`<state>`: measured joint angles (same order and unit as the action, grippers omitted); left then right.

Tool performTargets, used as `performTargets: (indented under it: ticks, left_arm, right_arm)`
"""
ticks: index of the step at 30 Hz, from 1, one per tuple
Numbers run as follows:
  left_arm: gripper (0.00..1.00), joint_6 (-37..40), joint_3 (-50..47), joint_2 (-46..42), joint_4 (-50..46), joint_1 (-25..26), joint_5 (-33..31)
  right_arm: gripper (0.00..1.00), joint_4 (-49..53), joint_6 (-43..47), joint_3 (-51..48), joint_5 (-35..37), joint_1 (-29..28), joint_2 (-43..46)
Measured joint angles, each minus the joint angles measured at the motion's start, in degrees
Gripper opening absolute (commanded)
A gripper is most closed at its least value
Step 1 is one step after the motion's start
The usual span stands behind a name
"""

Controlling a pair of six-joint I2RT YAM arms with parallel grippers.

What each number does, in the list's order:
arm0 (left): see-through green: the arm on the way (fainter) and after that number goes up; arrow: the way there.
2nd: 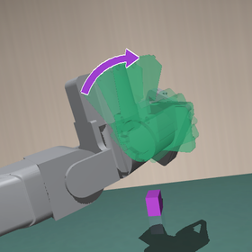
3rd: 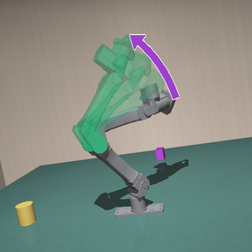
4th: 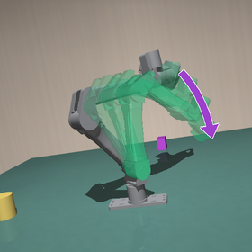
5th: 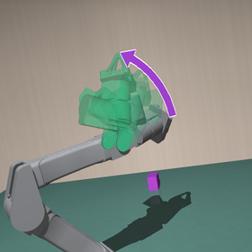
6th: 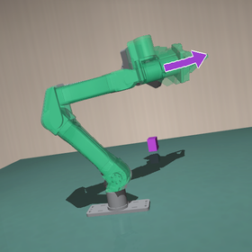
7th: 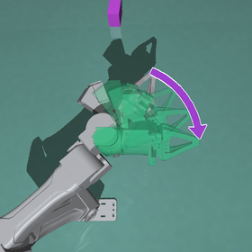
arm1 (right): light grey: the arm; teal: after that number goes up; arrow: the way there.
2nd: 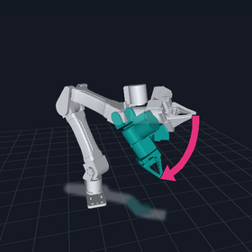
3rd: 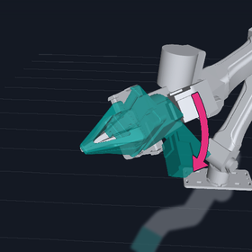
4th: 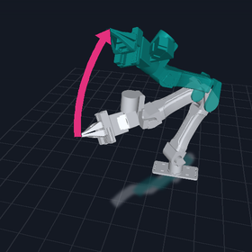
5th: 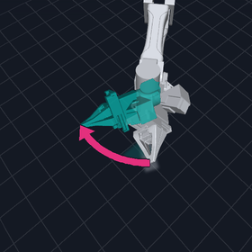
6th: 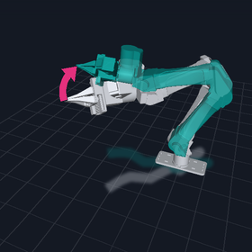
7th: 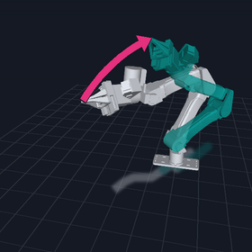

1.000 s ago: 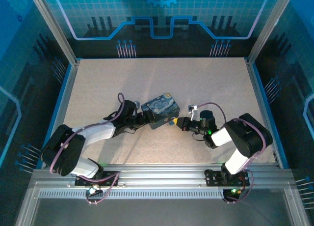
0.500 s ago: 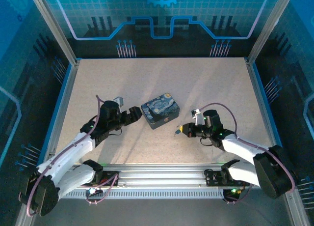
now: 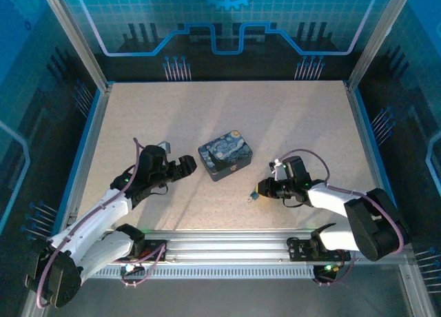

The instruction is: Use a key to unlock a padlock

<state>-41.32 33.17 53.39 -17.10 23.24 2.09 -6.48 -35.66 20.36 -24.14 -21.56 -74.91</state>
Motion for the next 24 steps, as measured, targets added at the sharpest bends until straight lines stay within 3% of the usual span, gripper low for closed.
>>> performTargets:
  ticks: [7, 13, 16, 19, 24]
  left_arm:
    - [0.99, 2.1, 0.4, -1.7, -2.3, -2.6, -0.7]
    - [0.99, 5.9, 2.1, -4.8, -4.2, -7.2, -5.0]
    - [0.99, 8.6, 2.2, -7.1, -4.2, -8.8, -9.2]
    - [0.99, 11.8, 1.9, -9.1, -3.5, -9.5, -14.4]
    - [0.99, 16.7, -3.2, -12.4, 1.8, -9.9, -23.6]
  right_arm:
    - [0.37, 5.6, 3.0, 2.2, 3.5, 1.7, 5.8]
    - [0.56, 14.5, 8.6, 6.5, 8.4, 8.3, 16.4]
    - [0.71, 18.6, 12.7, 8.7, 12.2, 11.8, 21.6]
    - [0.99, 19.8, 16.8, 9.3, 17.3, 14.9, 26.0]
    - [1.00, 13.1, 25.0, 6.2, 24.5, 18.9, 28.7]
